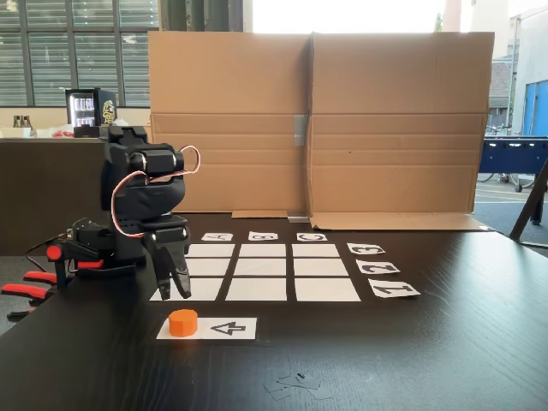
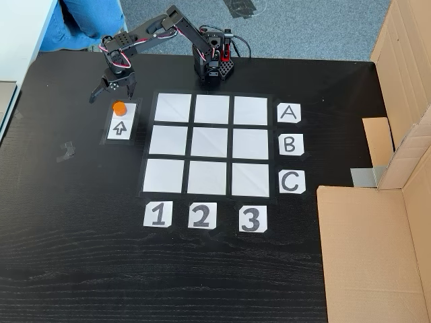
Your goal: Pick up the round, orange token and place it in the grid on square B1.
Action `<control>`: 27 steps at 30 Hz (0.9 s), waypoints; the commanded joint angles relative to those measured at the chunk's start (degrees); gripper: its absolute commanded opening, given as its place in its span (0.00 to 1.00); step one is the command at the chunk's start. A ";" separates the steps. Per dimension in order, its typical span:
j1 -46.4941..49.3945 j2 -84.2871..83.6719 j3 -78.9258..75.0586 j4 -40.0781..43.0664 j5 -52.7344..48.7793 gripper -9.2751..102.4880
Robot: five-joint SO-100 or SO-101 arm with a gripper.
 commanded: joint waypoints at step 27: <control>-2.02 -9.40 -9.93 -1.23 1.85 0.50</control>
